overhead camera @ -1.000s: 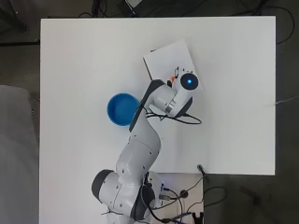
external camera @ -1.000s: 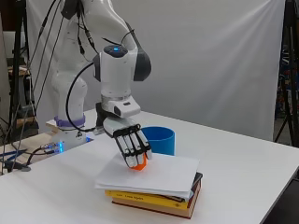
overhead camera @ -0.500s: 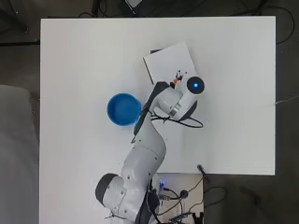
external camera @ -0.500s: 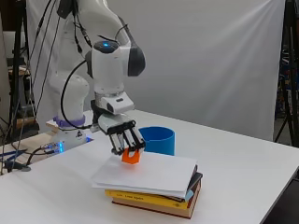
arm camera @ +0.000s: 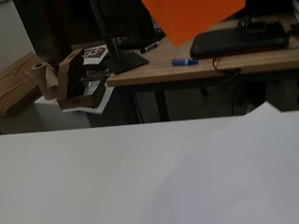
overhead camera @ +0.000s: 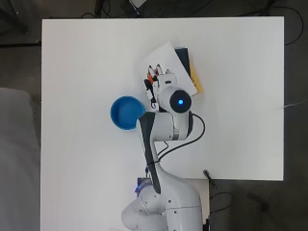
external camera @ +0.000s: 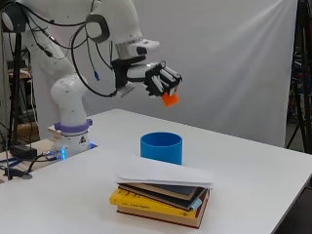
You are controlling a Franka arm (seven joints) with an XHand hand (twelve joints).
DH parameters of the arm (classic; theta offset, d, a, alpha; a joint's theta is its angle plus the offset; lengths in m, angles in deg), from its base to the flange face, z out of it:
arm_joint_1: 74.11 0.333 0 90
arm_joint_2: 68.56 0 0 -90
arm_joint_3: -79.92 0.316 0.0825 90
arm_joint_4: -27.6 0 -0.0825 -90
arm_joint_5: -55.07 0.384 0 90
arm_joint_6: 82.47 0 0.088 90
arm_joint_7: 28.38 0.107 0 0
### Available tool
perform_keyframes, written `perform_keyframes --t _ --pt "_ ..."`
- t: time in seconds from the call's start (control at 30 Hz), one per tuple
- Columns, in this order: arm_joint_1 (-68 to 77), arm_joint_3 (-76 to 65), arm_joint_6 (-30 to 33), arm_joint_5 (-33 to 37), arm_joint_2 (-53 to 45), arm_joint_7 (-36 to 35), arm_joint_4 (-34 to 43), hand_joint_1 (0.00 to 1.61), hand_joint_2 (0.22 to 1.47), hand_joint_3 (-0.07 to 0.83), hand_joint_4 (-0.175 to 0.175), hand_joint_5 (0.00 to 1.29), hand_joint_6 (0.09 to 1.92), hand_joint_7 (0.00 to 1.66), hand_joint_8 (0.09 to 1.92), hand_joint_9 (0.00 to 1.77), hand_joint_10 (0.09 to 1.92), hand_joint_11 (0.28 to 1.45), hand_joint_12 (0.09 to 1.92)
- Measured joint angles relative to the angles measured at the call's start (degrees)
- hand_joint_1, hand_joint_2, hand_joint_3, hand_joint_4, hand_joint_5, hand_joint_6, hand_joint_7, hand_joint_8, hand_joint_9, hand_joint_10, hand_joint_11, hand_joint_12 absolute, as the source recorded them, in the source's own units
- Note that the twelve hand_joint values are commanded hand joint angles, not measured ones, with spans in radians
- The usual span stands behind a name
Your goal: Teleoperate dual arm-hand system to pick and place objects
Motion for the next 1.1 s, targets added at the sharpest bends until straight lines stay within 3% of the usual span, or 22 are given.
perform_keyframes --t 0.1,0.27,0.37,0.43,0.67,0.83,0.97,1.1 --pt "-5.1 5.6 -0.1 -4.6 4.7 1.0 -1.0 0.89 1.26 0.002 0.175 0.70 1.43 1.27 1.92 1.55 1.92 1.16 1.89" --pt "-7.2 10.0 -1.8 -4.7 7.5 -1.5 -4.6 0.87 1.28 0.003 0.175 0.67 1.47 1.22 1.92 1.53 1.92 1.17 1.91" --pt "-8.4 13.7 -4.6 -2.7 9.3 -3.1 -7.0 0.85 1.29 0.002 0.175 0.65 1.50 0.97 1.92 1.31 1.92 1.02 1.91" --pt "-8.9 14.9 -5.3 -2.1 9.7 -3.3 -8.4 0.85 1.29 0.000 0.175 0.65 1.50 0.90 1.92 1.24 1.92 0.95 1.92" --pt "-9.1 15.4 -3.7 1.8 8.3 -8.2 -16.0 0.87 1.27 -0.002 0.175 0.69 1.44 0.93 1.92 1.31 1.92 1.01 1.92" --pt "-8.6 15.8 1.3 4.2 4.6 -10.8 -18.6 0.88 1.26 -0.001 0.175 0.69 1.42 0.91 1.92 1.31 1.92 1.03 1.92" --pt "-8.3 16.8 4.4 5.7 3.2 -14.3 -21.3 0.88 1.26 0.000 0.175 0.69 1.42 1.00 1.92 1.40 1.92 1.11 1.92" --pt "-7.9 18.2 5.2 7.7 0.3 -12.5 -23.0 0.87 1.27 0.002 0.175 0.68 1.44 1.05 1.92 1.44 1.92 1.13 1.92"
